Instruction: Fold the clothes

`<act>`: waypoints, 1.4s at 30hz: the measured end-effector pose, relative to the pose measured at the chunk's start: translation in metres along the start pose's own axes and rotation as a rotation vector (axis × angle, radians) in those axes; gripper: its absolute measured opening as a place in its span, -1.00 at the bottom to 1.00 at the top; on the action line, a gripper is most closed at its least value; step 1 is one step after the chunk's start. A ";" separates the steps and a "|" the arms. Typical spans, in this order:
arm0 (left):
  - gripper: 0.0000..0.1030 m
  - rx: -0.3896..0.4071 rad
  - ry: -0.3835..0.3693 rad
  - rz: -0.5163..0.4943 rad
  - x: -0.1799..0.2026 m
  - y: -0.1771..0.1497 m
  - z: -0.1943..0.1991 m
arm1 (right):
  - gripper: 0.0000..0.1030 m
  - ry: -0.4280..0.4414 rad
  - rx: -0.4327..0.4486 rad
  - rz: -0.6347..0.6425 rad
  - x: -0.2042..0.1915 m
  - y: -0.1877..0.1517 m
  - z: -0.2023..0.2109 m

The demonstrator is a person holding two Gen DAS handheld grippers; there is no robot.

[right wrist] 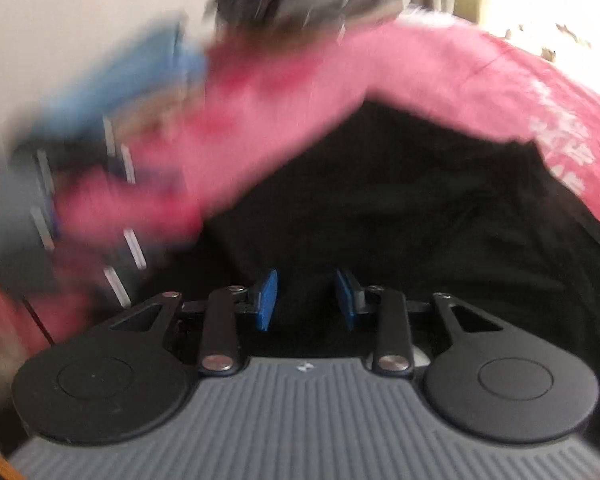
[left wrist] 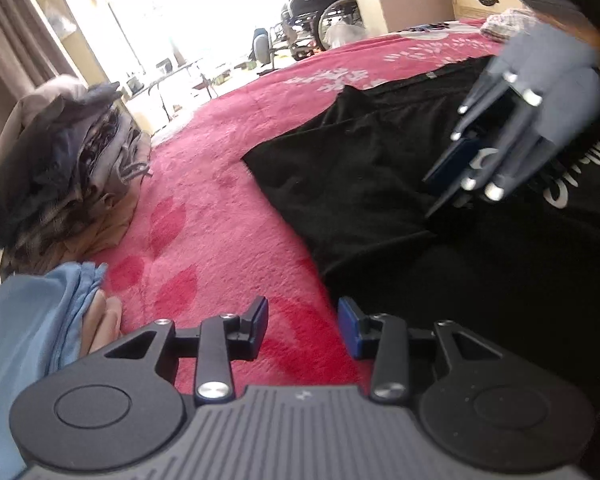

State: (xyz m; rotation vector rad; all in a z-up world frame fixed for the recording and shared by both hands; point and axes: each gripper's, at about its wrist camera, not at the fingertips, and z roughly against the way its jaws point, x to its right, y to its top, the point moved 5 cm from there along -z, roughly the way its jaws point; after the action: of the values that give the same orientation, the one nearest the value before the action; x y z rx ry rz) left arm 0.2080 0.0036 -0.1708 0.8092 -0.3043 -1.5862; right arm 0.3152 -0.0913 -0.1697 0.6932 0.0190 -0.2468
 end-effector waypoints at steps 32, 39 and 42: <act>-0.05 0.055 -0.247 0.213 -0.037 0.032 -0.037 | -0.40 -0.368 0.130 -1.051 0.184 -0.100 0.125; -0.02 0.084 -0.256 0.197 -0.036 0.045 -0.036 | -0.39 -0.607 0.152 -1.033 0.082 -0.106 0.312; -0.01 0.085 -0.238 0.190 -0.033 0.047 -0.026 | -0.31 -0.720 0.164 -1.020 0.031 -0.110 0.375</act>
State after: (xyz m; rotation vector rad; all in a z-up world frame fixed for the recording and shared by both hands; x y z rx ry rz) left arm 0.2597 0.0323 -0.1499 0.6355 -0.6069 -1.4983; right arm 0.2952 -0.4181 0.0468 0.6756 -0.3472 -1.4796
